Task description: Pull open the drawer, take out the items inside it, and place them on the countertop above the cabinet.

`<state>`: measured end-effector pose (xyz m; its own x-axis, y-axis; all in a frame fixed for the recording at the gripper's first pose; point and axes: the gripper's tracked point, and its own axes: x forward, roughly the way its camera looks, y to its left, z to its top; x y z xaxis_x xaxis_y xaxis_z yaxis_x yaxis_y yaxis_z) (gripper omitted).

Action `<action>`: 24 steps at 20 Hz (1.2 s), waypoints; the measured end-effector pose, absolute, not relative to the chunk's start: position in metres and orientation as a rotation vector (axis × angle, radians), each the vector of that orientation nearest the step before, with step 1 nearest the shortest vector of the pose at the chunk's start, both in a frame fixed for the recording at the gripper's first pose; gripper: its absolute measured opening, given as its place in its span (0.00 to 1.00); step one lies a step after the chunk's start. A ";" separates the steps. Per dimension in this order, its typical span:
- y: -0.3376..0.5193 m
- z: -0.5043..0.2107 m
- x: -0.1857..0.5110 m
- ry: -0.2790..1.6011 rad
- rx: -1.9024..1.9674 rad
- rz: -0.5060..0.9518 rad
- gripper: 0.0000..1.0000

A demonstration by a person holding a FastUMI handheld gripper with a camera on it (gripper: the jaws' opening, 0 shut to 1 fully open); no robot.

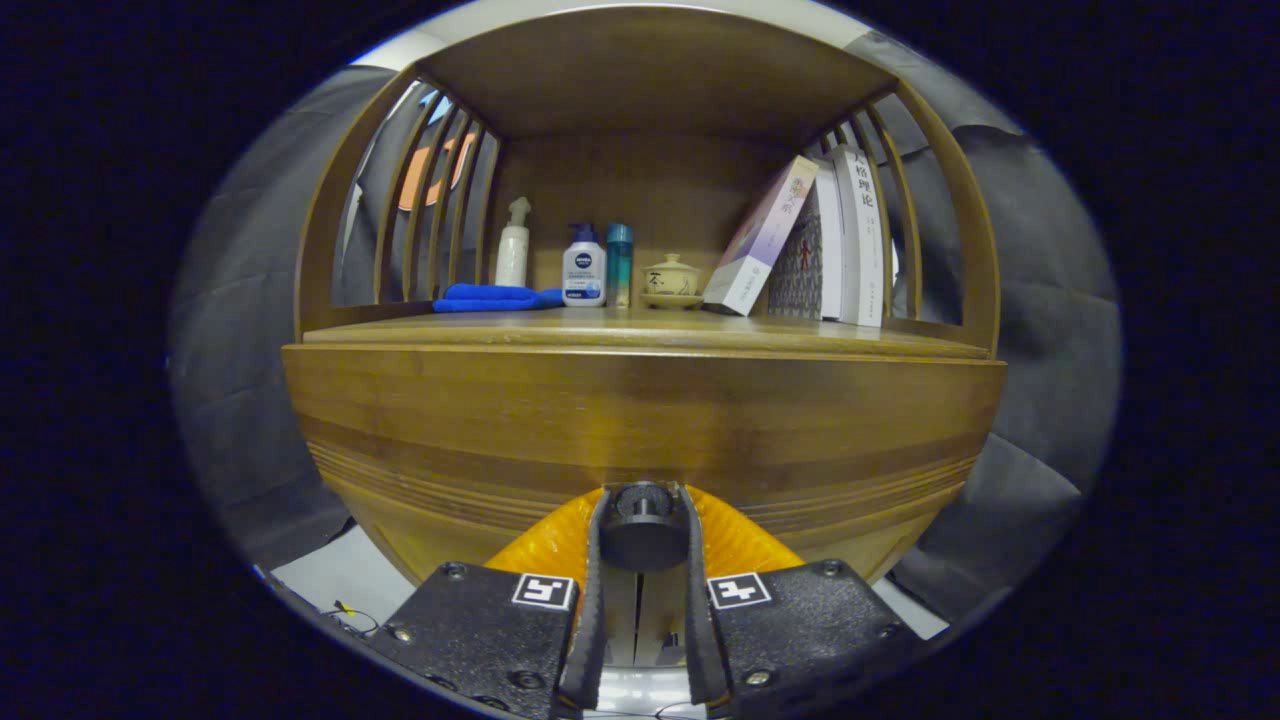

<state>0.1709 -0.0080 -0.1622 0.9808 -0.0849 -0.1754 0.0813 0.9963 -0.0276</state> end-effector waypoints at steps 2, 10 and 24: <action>-0.009 -0.163 0.156 0.179 -0.022 -0.078 0.36; -0.008 -0.168 0.093 0.168 -0.009 -0.077 0.36; -0.005 -0.181 0.024 0.177 0.014 -0.083 0.35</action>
